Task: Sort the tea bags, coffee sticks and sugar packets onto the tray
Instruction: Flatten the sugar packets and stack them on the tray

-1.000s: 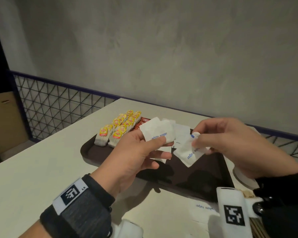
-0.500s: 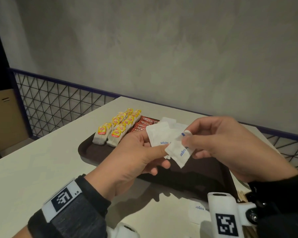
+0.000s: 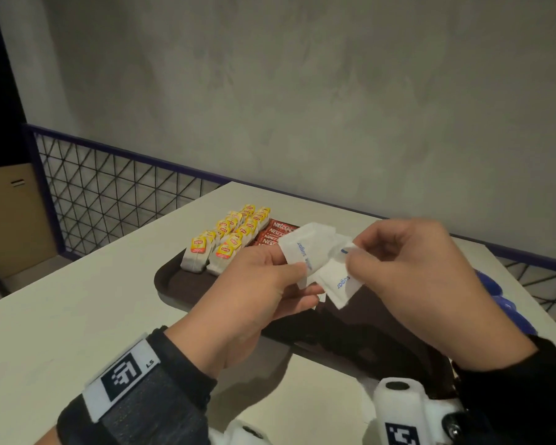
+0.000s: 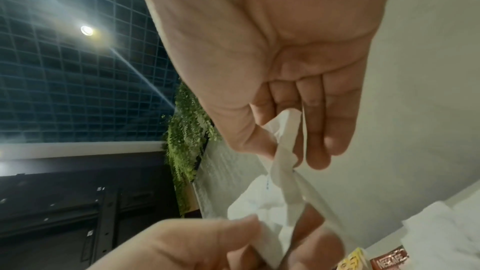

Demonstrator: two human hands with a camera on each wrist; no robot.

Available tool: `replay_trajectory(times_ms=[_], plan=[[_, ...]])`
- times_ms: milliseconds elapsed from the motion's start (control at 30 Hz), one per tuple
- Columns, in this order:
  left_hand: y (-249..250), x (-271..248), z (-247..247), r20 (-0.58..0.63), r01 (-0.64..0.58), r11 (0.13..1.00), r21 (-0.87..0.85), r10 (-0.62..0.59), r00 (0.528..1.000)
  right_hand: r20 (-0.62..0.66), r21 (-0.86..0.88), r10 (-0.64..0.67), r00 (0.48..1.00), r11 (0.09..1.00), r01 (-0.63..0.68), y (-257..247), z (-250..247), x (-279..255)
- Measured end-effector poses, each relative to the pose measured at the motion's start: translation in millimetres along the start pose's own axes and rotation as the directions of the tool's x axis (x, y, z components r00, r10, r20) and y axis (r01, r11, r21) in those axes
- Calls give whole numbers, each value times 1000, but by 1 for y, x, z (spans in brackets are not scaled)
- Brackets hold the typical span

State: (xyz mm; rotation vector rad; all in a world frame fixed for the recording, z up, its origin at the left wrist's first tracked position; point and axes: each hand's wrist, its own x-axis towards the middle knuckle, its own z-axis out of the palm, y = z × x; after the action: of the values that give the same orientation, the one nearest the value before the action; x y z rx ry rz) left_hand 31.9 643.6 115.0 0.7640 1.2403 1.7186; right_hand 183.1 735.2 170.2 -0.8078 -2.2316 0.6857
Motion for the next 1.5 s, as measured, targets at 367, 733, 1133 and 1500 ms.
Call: replay_trajectory(times_ms=[367,733,1133,1500], plan=[[7,-4,0,28,-47,998,-50,49,998,236,-10,-101,966,994,106,-12,9,-8],[7,-5,-1,43,5,996,-84,-1,999,86,299,47,995,952,-71,-6,-20,2],[4,-9,4,135,23,1000,-2,-23,991,265,-73,-86,960,991,109,1,-18,3],[2,-10,3,196,52,999,-7,-50,979,140,-123,-165,976,975,183,-1,-14,3]])
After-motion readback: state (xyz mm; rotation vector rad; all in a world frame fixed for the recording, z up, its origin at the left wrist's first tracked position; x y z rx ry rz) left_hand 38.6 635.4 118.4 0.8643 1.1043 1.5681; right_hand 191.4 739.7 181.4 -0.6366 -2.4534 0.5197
